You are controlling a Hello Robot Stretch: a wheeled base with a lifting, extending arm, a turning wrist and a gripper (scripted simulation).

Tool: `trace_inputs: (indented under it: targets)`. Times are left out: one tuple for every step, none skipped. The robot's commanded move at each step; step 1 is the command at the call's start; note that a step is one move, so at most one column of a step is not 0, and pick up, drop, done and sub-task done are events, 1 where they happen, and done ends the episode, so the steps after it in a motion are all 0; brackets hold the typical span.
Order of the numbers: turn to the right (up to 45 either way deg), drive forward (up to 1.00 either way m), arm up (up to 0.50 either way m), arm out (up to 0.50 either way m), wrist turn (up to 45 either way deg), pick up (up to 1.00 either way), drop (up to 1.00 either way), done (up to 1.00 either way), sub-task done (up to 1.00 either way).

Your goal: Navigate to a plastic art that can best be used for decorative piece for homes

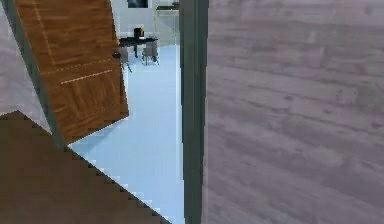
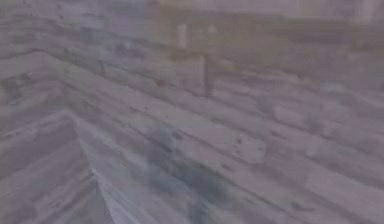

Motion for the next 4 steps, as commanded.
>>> trace_inputs:
  targets:
    - [-45.0, 0.0, 0.0, 0.0, 0.0, 0.0, 0.0, 0.0, 0.0]
    - [-9.0, 0.0, 0.0, 0.0, 0.0, 0.0, 0.0, 0.0, 0.0]
    - [0.0, 0.3, 0.0, 0.0, 0.0, 0.0, 0.0, 0.0, 0.0]
    - [-45.0, 0.0, 0.0, 0.0, 0.0, 0.0, 0.0, 0.0, 0.0]
